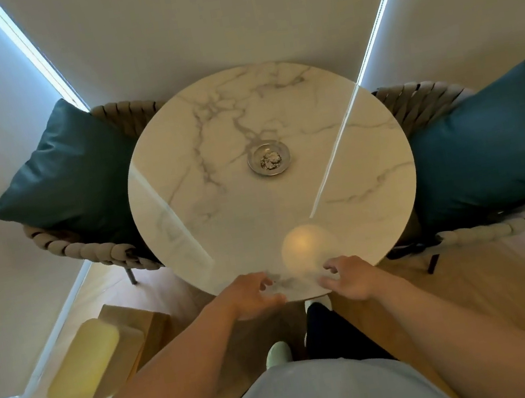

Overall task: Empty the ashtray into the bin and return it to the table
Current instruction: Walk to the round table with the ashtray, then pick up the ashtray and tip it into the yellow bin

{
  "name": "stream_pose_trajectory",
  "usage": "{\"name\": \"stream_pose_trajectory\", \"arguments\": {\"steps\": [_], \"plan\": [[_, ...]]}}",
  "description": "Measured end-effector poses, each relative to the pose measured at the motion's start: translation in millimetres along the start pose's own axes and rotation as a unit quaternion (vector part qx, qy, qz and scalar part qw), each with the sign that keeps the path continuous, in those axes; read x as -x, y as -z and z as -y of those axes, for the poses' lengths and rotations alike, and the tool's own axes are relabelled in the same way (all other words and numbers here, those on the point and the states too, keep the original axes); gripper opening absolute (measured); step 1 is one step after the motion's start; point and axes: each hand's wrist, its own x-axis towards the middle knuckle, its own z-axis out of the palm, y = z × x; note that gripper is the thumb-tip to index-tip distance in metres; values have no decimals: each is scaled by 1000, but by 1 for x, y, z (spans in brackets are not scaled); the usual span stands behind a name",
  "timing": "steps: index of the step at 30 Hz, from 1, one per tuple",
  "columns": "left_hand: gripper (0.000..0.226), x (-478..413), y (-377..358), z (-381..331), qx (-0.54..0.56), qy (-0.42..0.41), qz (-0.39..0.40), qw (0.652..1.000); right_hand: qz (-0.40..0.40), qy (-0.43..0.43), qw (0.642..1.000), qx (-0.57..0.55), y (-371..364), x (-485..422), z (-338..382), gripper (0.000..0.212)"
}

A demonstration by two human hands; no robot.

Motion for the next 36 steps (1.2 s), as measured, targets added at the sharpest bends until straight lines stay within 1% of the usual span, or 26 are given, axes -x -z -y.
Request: {"name": "stream_pose_trajectory", "arguments": {"steps": [8,16,23,30,33,36], "plan": [[64,-56,50,-28,-4,38,-20,999,2,16,1000,4,62,-59,1,70],[60,-105,104,-53,41,75,-95,992,-5,44,999,14,133,-117,4,65],[54,-141,136,-61,40,105,-143,983,-10,57,998,21,175,-157,15,61],[63,-179,176,-54,-15,106,-163,981,-27,48,998,22,202,-190,32,66],[71,-196,189,-49,-35,107,-154,982,-34,50,998,30,206,-202,43,70],[82,-210,197,-44,-45,112,-152,981,-37,61,997,33,207,-215,54,66]]}}
